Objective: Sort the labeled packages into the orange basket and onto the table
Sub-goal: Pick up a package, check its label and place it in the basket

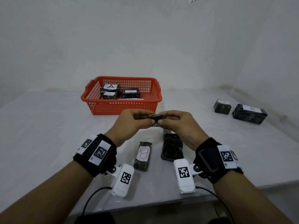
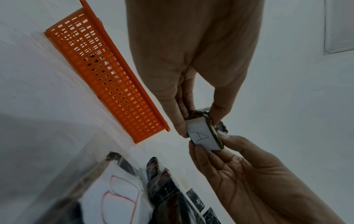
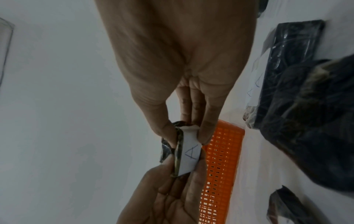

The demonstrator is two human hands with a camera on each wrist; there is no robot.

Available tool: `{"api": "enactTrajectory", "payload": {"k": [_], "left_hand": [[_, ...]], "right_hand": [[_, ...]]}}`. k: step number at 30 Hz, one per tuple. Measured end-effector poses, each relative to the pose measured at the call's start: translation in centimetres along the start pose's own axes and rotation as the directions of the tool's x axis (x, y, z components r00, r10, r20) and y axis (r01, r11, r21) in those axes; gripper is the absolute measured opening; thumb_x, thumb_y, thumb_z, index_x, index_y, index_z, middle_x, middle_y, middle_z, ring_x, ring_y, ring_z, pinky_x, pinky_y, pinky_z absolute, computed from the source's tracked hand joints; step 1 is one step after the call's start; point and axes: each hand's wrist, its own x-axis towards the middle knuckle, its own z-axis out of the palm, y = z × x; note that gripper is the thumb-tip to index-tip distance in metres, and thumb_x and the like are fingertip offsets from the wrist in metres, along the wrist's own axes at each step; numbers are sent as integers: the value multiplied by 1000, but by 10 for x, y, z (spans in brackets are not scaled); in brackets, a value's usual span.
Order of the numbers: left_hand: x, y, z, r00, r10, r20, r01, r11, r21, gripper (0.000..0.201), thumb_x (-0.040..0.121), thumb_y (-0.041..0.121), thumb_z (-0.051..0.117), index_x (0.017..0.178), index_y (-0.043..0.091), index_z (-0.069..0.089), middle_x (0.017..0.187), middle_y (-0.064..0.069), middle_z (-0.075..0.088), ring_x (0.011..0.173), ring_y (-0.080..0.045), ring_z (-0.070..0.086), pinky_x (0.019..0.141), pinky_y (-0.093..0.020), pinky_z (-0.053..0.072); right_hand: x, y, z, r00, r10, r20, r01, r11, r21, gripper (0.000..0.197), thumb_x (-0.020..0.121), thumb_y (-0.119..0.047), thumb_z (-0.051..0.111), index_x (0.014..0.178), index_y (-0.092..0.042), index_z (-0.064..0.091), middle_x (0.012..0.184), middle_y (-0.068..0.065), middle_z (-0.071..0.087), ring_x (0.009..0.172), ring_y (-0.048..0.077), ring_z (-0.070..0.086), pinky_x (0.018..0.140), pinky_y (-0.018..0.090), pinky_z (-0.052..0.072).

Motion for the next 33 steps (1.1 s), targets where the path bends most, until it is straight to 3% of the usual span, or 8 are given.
{"api": "enactTrajectory", "payload": {"k": [4, 9, 12, 14, 17, 23, 28, 33], "left_hand": [[0, 0, 0, 998, 44, -36, -43, 998, 36, 33, 83, -5, 79, 114, 6, 75, 105, -6, 80, 99, -18, 77, 85, -21, 60], [1, 1, -1, 996, 92, 0, -92, 993, 68, 46, 79, -8, 82, 120, 8, 72, 112, -6, 78, 106, -15, 75, 93, -25, 59], [0, 1, 0, 996, 91, 21, -93, 993, 76, 49, 78, -6, 84, 122, 11, 71, 114, -4, 78, 108, -13, 73, 97, -26, 58], [0, 1, 1, 997, 62, 40, -64, 996, 65, 44, 82, 4, 84, 123, 13, 72, 116, -1, 78, 109, -12, 73, 95, -26, 58], [-1, 0, 4, 999, 7, 38, -7, 1000, 7, 25, 95, 16, 73, 119, 10, 76, 112, -6, 79, 106, -20, 75, 93, -31, 61], [0, -2, 7, 998, 3, -61, 0, 999, 43, 17, 95, 7, 70, 109, 2, 78, 102, -11, 80, 95, -23, 78, 80, -25, 63], [-1, -1, 9, 1000, -21, -23, 21, 1000, -2, 19, 95, 11, 72, 111, 1, 77, 105, -12, 79, 98, -23, 77, 85, -28, 63], [-1, -1, 6, 998, -25, -51, 26, 999, 20, 17, 93, 6, 73, 109, 1, 77, 103, -15, 79, 97, -27, 77, 83, -27, 63]], "right_hand": [[-1, 1, 2, 999, 50, 13, -50, 998, 37, 34, 84, -4, 80, 117, -1, 71, 108, 18, 78, 105, 35, 75, 94, 38, 59], [-2, -4, 3, 992, 98, 75, -105, 989, 106, 31, 94, -18, 72, 117, 3, 73, 112, 20, 76, 104, 33, 75, 90, 37, 60], [-1, -4, 2, 995, 82, 49, -87, 990, 108, 27, 95, -12, 71, 115, 5, 72, 111, 21, 76, 97, 30, 76, 84, 33, 61], [-1, -2, 2, 997, 69, 25, -71, 993, 94, 24, 93, -5, 71, 115, 7, 71, 109, 22, 76, 94, 30, 76, 80, 32, 62], [-1, 0, 2, 999, 45, 2, -45, 997, 62, 25, 91, 3, 71, 115, 7, 69, 104, 23, 77, 91, 28, 76, 77, 31, 62], [-3, -2, 6, 997, 68, -28, -66, 996, 56, 21, 90, -5, 75, 107, 8, 72, 105, 27, 75, 98, 34, 75, 81, 36, 62], [-3, -2, 5, 998, 39, -57, -38, 999, 14, 20, 92, -8, 74, 103, 8, 74, 100, 23, 76, 89, 27, 76, 74, 31, 62], [-6, -4, 4, 997, 70, 17, -70, 997, 18, 28, 87, -1, 77, 113, 8, 69, 104, 25, 76, 97, 34, 77, 87, 36, 62]]}}
